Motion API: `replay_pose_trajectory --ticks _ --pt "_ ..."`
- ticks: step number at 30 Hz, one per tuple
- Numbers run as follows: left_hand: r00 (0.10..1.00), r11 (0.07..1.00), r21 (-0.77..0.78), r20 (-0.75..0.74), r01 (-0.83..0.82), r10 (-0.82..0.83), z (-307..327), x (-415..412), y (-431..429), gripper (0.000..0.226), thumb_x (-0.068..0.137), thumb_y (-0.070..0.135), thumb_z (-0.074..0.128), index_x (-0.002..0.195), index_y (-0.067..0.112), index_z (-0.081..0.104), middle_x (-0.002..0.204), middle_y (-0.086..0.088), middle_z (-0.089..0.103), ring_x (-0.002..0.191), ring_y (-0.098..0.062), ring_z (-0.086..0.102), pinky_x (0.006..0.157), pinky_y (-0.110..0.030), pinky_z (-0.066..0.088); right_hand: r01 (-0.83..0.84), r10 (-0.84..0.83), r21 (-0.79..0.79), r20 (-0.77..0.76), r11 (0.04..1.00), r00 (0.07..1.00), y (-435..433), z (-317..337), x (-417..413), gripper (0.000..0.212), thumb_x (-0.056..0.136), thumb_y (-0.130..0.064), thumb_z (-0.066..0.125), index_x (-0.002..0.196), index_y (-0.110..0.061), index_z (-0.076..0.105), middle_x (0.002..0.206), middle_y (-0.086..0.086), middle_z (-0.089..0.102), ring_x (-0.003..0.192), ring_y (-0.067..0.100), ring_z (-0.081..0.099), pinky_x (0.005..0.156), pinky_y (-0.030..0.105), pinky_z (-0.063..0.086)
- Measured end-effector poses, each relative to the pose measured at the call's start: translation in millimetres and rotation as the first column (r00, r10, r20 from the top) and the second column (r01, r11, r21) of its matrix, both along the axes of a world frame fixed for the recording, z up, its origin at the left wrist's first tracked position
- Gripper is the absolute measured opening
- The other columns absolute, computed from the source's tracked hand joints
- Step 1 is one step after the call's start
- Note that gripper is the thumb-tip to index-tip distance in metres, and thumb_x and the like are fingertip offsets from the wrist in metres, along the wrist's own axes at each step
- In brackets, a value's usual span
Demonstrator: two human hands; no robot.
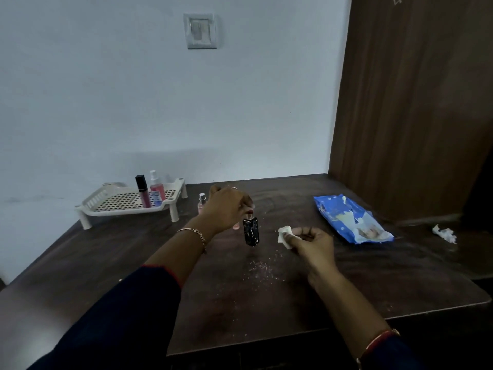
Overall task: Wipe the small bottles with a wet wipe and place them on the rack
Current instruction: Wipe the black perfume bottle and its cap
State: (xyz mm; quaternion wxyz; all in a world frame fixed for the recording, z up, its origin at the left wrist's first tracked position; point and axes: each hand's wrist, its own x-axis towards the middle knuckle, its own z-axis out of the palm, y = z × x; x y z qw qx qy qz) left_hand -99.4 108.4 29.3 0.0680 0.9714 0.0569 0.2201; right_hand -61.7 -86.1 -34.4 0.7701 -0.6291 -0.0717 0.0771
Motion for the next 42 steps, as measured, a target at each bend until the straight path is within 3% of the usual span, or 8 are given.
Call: replay_pose_trajectory --ticks 3,8,13,18,23,30,35,42 --pt "1.0 0.997 -0.072 0.029 -0.004 0.006 1 -20 -3 0.015 0.088 0.033 0.06 0.098 0.03 0.071 0.089 0.019 0.066 0.087 0.001 0.045 0.084 -0.029 0.018 -0.026 0.026 0.001 -0.007 1.0 1.0 -2 -1 -13 0.015 0.074 0.005 0.073 0.083 -0.001 0.062 0.075 0.013 0.067 0.065 0.017 0.063 0.061 0.026 0.051" --pt "1.0 0.994 -0.112 0.019 -0.014 0.017 -3 -45 -8 0.017 0.085 0.037 0.063 0.097 0.029 0.071 0.093 0.016 0.07 0.091 -0.002 0.055 0.092 -0.034 0.022 -0.042 0.042 0.005 0.026 0.999 0.999 3 -6 -35 0.016 0.073 0.013 0.067 0.074 -0.002 0.061 0.063 0.002 0.068 0.057 0.002 0.065 0.051 0.011 0.048" --pt "1.0 0.99 -0.14 0.002 -0.027 0.028 -10 -54 -16 0.017 0.081 0.041 0.066 0.092 0.03 0.071 0.084 0.018 0.067 0.081 0.003 0.051 0.096 -0.035 0.023 -0.056 0.058 -0.062 0.04 0.996 0.997 10 -9 -44 0.013 0.075 0.01 0.066 0.082 0.0 0.061 0.076 0.012 0.065 0.065 0.014 0.061 0.053 0.012 0.047" --pt "0.997 0.932 -0.352 0.037 0.082 -0.074 -20 -57 -18 0.018 0.081 0.021 0.071 0.097 0.015 0.071 0.098 0.001 0.073 0.087 -0.007 0.066 0.09 -0.029 0.052 -0.033 0.044 -0.11 0.097 0.993 0.994 18 -10 -44 0.013 0.073 0.006 0.071 0.083 0.005 0.063 0.073 0.012 0.066 0.064 0.017 0.062 0.056 0.018 0.049" --pt "0.998 0.837 -0.546 0.07 0.039 0.0 -29 -56 -16 0.018 0.08 0.01 0.071 0.098 0.011 0.072 0.099 -0.003 0.073 0.091 -0.012 0.068 0.09 -0.027 0.053 0.014 0.008 -0.133 0.164 0.991 0.986 31 -5 -39 0.02 0.068 0.005 0.076 0.069 -0.008 0.061 0.063 -0.002 0.064 0.056 0.001 0.058 0.051 0.009 0.045" --pt "0.994 0.683 -0.731 0.077 0.001 0.081 -33 -51 -13 0.019 0.077 -0.001 0.072 0.096 0.002 0.071 0.085 -0.005 0.07 0.06 0.009 0.061 0.064 -0.002 0.047 0.074 0.024 -0.227 0.4 0.971 0.916 52 -4 -43 0.029 0.081 -0.007 0.066 0.058 -0.018 0.053 0.055 -0.01 0.053 0.053 -0.003 0.048 0.057 0.019 0.039" --pt "0.993 0.613 -0.79 0.07 -0.003 0.094 -31 -50 -11 0.019 0.077 -0.003 0.07 0.096 -0.006 0.068 0.072 -0.003 0.065 0.062 -0.003 0.059 0.066 -0.012 0.05 0.147 0.157 -0.437 0.586 0.887 0.795 63 -11 -43 0.009 0.079 -0.003 0.064 0.074 -0.009 0.063 0.073 0.004 0.066 0.071 0.02 0.061 0.064 0.034 0.049" --pt "0.991 0.546 -0.838 0.06 -0.014 0.117 -36 -51 0 0.018 0.077 -0.007 0.068 0.095 -0.005 0.066 0.068 0.005 0.06 0.064 -0.002 0.054 0.058 -0.006 0.047 0.104 0.241 -0.511 0.563 0.854 0.79 49 -32 -43 0.024 0.07 0.008 0.062 0.064 -0.015 0.066 0.065 -0.009 0.065 0.062 0.002 0.059 0.057 0.003 0.038"
